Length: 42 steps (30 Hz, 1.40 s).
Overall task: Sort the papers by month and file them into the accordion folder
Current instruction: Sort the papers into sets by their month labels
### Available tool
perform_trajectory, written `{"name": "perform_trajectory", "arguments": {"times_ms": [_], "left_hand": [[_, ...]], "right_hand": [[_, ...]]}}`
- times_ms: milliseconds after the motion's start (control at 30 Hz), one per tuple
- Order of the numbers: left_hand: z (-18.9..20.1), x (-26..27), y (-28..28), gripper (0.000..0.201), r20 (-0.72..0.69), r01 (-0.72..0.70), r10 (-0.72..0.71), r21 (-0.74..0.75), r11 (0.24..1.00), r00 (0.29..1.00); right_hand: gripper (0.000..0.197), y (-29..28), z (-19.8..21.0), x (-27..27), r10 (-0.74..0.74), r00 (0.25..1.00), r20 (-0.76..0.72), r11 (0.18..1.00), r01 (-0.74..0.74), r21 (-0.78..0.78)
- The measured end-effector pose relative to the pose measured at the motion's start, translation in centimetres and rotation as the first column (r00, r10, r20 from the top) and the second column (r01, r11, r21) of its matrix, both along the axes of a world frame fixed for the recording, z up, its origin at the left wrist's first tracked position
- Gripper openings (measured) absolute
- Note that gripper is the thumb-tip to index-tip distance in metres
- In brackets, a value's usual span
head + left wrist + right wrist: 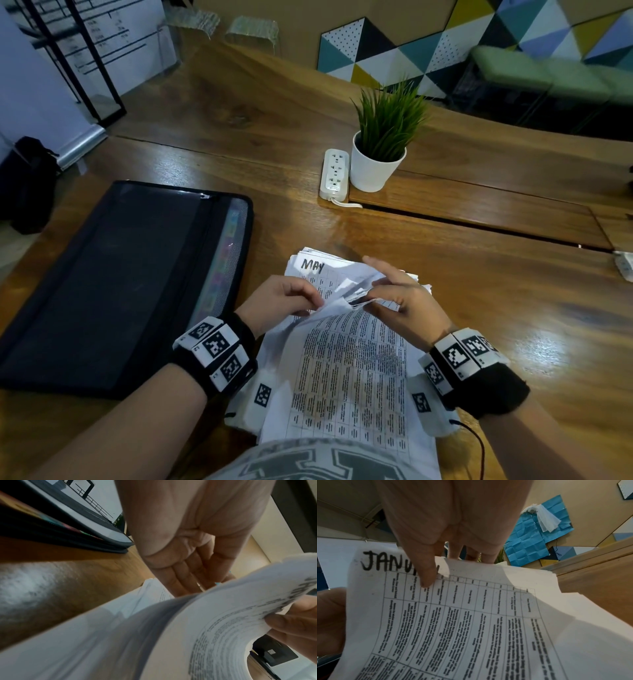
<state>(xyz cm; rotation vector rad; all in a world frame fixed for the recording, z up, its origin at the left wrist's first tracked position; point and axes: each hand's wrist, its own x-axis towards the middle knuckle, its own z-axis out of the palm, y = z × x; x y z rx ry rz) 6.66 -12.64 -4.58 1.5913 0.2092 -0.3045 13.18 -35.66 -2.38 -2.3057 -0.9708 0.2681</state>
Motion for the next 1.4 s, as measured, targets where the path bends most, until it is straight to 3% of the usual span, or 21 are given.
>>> {"name": "perform_trajectory", "arguments": {"times_ms": [100, 200, 267, 333, 600, 833, 967, 1133, 1200, 1267, 1333, 1400], "left_hand": [[-0.1, 0.2, 0.2, 0.025, 0.013, -0.040, 0.040, 0.072, 0.997, 0.999], [-1.0, 0.7, 0.6, 0.017, 0.078, -0.194, 0.177, 0.353, 0.915, 0.981], [-1.6, 1.0, 0.6, 0.013, 0.029, -0.163, 0.173, 0.522, 0.837, 0.984], [-2.0, 1.3, 0.3, 0.018, -0.044, -0.078, 0.123, 0.560, 0.825, 0.991], [-1.4, 1.1, -0.3, 0.013, 0.063, -0.190, 0.181, 0.441, 0.877, 0.981], [-0.6, 0.6, -0.2, 0.035, 0.027, -0.198, 0.197, 0.233, 0.952, 0.980], [-0.5, 0.6, -0.3, 0.032, 0.014, -0.177, 0.177, 0.179, 0.968, 0.984], [-0.8, 0.3, -0.5, 0.013, 0.034, -0.229, 0.228, 0.055, 0.972, 0.973], [-1.0, 0.3, -0.5, 0.016, 0.013, -0.295, 0.295, -0.003, 0.955, 0.955], [-1.4, 0.5, -0.1, 0.022, 0.004, -0.328, 0.328, 0.060, 0.943, 0.945], [-1.6, 0.7, 0.2, 0.026, 0.004, -0.318, 0.320, 0.124, 0.940, 0.948], [-1.3, 0.8, 0.2, 0.024, -0.035, -0.256, 0.261, 0.103, 0.961, 0.965]], "right_hand": [[0.018, 0.0, 0.1, 0.1, 0.033, 0.999, 0.015, 0.999, -0.032, -0.038], [0.017, -0.2, 0.0, -0.1, -0.001, 1.000, -0.024, 1.000, 0.001, 0.006], [0.019, -0.2, 0.1, -0.2, -0.007, 0.997, -0.083, 1.000, 0.009, 0.024], [0.023, -0.3, 0.2, -0.4, 0.006, 0.991, -0.136, 0.999, 0.000, 0.047], [0.030, -0.6, 0.6, -0.7, -0.012, 0.991, -0.131, 0.998, 0.020, 0.063], [0.050, -0.3, 0.8, -0.6, 0.024, 0.997, -0.078, 0.998, -0.019, 0.062], [0.041, -0.2, 1.1, -0.3, 0.026, 0.994, -0.107, 0.999, -0.021, 0.048], [0.047, -0.6, 1.3, -0.1, 0.003, 0.998, -0.061, 0.998, 0.001, 0.063], [0.034, -0.7, 1.2, -0.4, 0.019, 0.999, -0.029, 0.998, -0.018, 0.057], [0.020, -0.8, 0.8, -0.4, 0.042, 0.999, -0.008, 0.999, -0.042, 0.032], [0.027, -0.9, 0.2, -0.3, 0.052, 0.999, -0.007, 0.997, -0.051, 0.063], [0.020, -0.9, 0.0, -0.2, 0.018, 0.999, -0.036, 0.994, -0.014, 0.105]]}}
